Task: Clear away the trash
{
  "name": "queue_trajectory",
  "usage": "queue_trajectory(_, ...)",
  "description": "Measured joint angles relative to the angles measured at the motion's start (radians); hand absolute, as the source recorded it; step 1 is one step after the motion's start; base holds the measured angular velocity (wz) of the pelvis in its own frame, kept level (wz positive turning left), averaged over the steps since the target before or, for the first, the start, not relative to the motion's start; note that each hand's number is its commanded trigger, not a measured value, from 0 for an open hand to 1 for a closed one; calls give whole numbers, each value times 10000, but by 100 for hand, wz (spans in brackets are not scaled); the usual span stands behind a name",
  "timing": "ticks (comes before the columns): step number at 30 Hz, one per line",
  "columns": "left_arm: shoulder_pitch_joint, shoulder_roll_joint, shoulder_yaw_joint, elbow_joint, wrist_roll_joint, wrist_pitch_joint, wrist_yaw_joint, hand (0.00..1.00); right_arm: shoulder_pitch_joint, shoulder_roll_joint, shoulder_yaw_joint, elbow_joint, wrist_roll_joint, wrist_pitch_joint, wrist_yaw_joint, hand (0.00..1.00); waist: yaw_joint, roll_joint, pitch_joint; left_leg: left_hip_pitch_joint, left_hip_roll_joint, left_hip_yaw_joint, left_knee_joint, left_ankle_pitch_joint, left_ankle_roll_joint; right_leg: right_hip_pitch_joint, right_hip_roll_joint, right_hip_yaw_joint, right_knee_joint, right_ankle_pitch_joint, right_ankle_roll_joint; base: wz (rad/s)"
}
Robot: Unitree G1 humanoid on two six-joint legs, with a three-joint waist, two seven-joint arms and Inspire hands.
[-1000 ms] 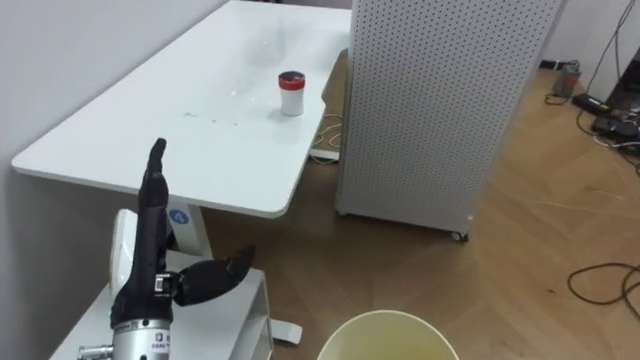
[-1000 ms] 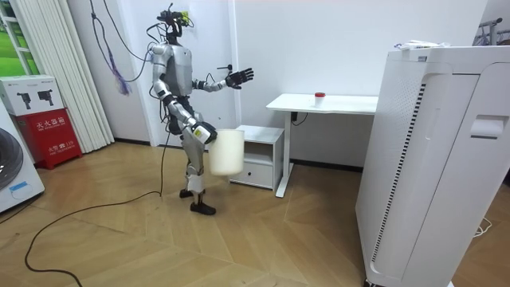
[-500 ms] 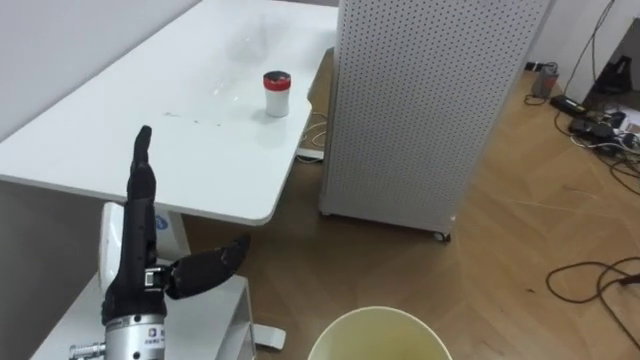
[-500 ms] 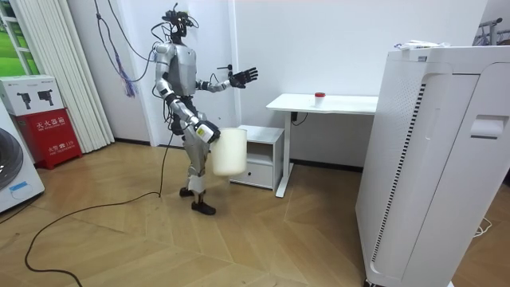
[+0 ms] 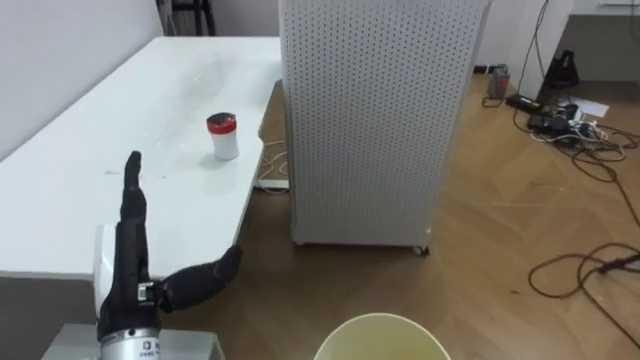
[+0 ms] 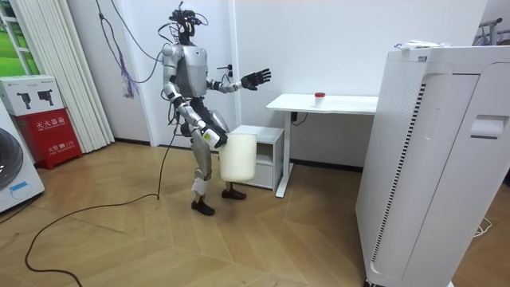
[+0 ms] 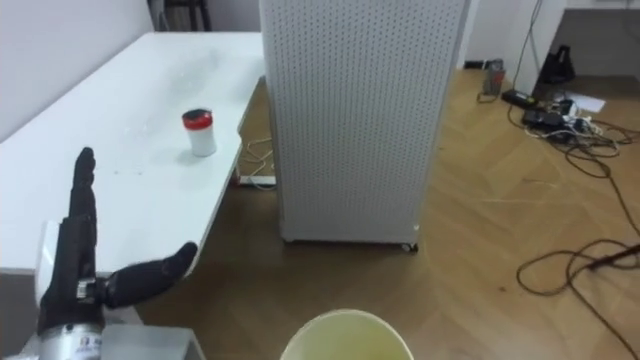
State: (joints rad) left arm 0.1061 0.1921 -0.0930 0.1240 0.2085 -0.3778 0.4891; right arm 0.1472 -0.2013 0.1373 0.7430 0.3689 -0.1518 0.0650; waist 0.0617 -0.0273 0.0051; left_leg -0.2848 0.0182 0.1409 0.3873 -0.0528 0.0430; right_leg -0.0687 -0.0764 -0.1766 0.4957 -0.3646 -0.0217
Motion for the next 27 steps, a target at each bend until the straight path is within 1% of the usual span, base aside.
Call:
queue_trajectory(1, 27, 15, 17, -10, 2, 0, -22, 0, -21, 6, 11, 0, -9, 0, -2, 100, 74, 2, -1, -11, -2, 1, 104, -65, 9, 17, 7, 97, -21, -31, 2, -24)
queue_trajectory(2, 31, 31, 107, -61, 13, 0, -112, 0, -81, 4, 34, 0, -31, 0, 13, 100, 207, -2, 8, -54, -1, -6, 332, -233, -11, 141, 5, 175, -106, -86, 15, -19)
queue_trajectory(3, 29, 46, 219, -102, 0, -13, -209, 0, -124, 11, 52, -8, -29, 0, 49, 100, 279, -55, 53, -221, -28, -44, 681, -407, -37, 246, 3, 362, -163, -175, -4, -6)
queue_trajectory(4, 28, 49, 266, -104, -35, -17, -238, 0, -135, 18, 74, -8, -26, 0, 53, 100, 284, -116, 113, -377, -159, -53, 952, -502, -71, 345, -3, 505, -181, -253, -20, 19)
queue_trajectory(5, 22, 33, 282, -104, -115, -18, -327, 0, -94, 31, 84, -3, -3, 15, 46, 100, 256, -217, 133, -601, -354, -156, 1101, -569, -110, 554, -117, 729, -206, -500, 13, 32)
queue_trajectory(6, 20, -19, 247, -117, -127, -24, -366, 0, -77, -63, 124, -4, 130, 67, 41, 100, 273, -286, 79, -779, -629, -155, 535, -525, -155, 719, -204, 908, -195, -751, 110, 29)
queue_trajectory(7, 19, -24, 208, -128, -126, -24, -370, 0, -70, -144, 200, -4, 248, 120, 19, 100, 316, -312, 54, -834, -655, -201, 218, -496, -136, 802, -288, 930, -131, -895, 115, 0)
queue_trajectory(8, 9, -9, 181, -147, -69, -29, -382, 0, -62, -232, 355, -4, 275, 267, 8, 100, 519, -340, -38, -884, -840, -87, 460, -182, 167, 941, -553, 1001, 152, -1249, 258, -7)
queue_trajectory(9, -75, -19, 185, -147, -64, -28, -365, 0, -100, -261, 420, -88, 262, 399, 15, 100, 563, -504, -142, -871, -1066, 73, 994, -662, 502, 866, -875, 933, 865, -1519, 476, 0)
queue_trajectory(10, -122, -45, 170, -142, -63, -27, -360, 0, -139, -278, 421, -116, 258, 410, 17, 100, 576, -498, -126, -861, -1100, 147, 1263, -900, 581, 681, -1030, 869, 1559, -1497, 523, 7)
queue_trajectory(11, -178, -55, 133, -143, -48, -27, -352, 0, -165, -262, 459, -137, 257, 406, 22, 100, 634, -506, -118, -704, -1177, 244, 1679, -1344, 704, 331, -1307, 794, 2831, -1146, 781, 7)
queue_trajectory(12, -265, -55, 115, -143, 7, -34, -340, 0, -176, -245, 559, -136, 254, 406, 23, 100, 610, -467, -72, -425, -1179, 274, 2041, -1764, 808, 206, -1404, 798, 3719, -547, 832, 0)
queue_trajectory(13, -312, -56, 118, -144, 0, -45, -330, 0, -179, -240, 640, -151, 256, 406, 28, 100, 635, -438, -37, -234, -1168, 298, 2089, -1951, 830, 157, -1420, 790, 4085, -171, 851, -3)
queue_trajectory(14, -373, -49, 116, -144, -1, -79, -254, 0, -250, -282, 762, -192, 267, 396, 33, 100, 684, -318, 50, 155, -1131, 246, 2038, -2259, 820, 34, -1430, 742, 4690, 715, 888, -7)
queue_trajectory(15, -426, -21, 99, -142, -6, -102, -179, 0, -345, -286, 780, -210, 269, 384, 33, 100, 653, -177, 117, 443, -1116, 80, 1887, -2490, 839, -180, -1404, 662, 5204, 1362, 919, -5)
queue_trajectory(16, -473, -24, 97, -142, -7, -102, -154, 0, -393, -292, 780, -216, 271, 353, 36, 100, 629, -130, 161, 527, -1117, -47, 1843, -2571, 837, -332, -1391, 635, 5374, 1325, 908, 0)
queue_trajectory(17, -506, -27, 94, -133, -8, -101, -70, 0, -495, -297, 823, -219, 273, 347, 41, 100, 633, -34, 208, 680, -1080, -222, 1705, -2648, 832, -846, -1317, 655, 5611, 922, 830, 4)
queue_trajectory(18, -538, -39, 82, -52, -7, -100, 27, 0, -507, -295, 836, -219, 254, 349, 83, 100, 583, 38, 217, 850, -1020, -399, 1484, -2657, 822, -1415, -1224, 572, 5555, 504, 737, 8)
queue_trajectory(19, -538, -43, 76, -41, -2, -101, 71, 0, -501, -297, 836, -218, 244, 351, 111, 100, 562, 81, 208, 938, -979, -531, 1378, -2653, 804, -1668, -1134, 567, 5344, 309, 687, 29)
queue_trajectory(20, -537, -23, 9, -36, -4, -103, 105, 0, -476, -295, 835, -218, 184, 355, 109, 100, 474, 140, 203, 1121, -904, -832, 1227, -2652, 768, -2053, -949, 554, 4517, 139, 639, 48)
queue_trajectory(21, -532, -10, -100, -17, -19, -106, 91, 0, -456, -293, 835, -220, 140, 359, 103, 100, 365, 144, 204, 1330, -834, -1082, 1073, -2662, 711, -2252, -826, 508, 3243, 147, 622, 55)
queue_trajectory(22, -529, -8, -144, 19, -17, -107, 81, 0, -447, -290, 840, -219, 73, 359, 93, 100, 275, 126, 197, 1443, -819, -1207, 978, -2670, 672, -2244, -765, 497, 2462, 207, 634, 59)
queue_trajectory(23, -518, 17, -211, 129, -14, -106, 82, 0, -432, -292, 868, -219, -202, 359, 44, 100, 239, 14, 170, 1688, -825, -1277, 863, -2694, 609, -2163, -674, 496, 845, 674, 578, 59)
queue_trajectory(24, -454, 30, -315, 279, -9, -102, 82, 0, -367, -304, 869, -178, -375, 360, 13, 100, 172, 29, 151, 1925, -753, -1402, 911, -2809, 414, -2046, -509, 580, 281, 1671, 627, 60)
queue_trajectory(25, -367, 33, -387, 330, 5, -96, 65, 0, -269, -307, 856, -166, -468, 362, 1, 100, 131, 72, 78, 2027, -664, -1463, 870, -2802, 372, -1866, -433, 480, 98, 1688, 604, 28)
queue_trajectory(26, -229, 54, -374, 332, 20, -110, 53, 0, -234, -305, 859, -166, -558, 362, 8, 100, 269, 124, 38, 2249, -536, -1466, 718, -2734, 252, -1415, -261, 358, -330, 1741, 498, 6)
queue_trajectory(27, -180, 110, -311, 358, 11, -107, 49, 0, -306, -293, 883, -163, -561, 362, 10, 100, 328, 92, 67, 2154, -402, -1439, 999, -2625, 7, -1033, -152, 475, -817, 1806, 396, 0)
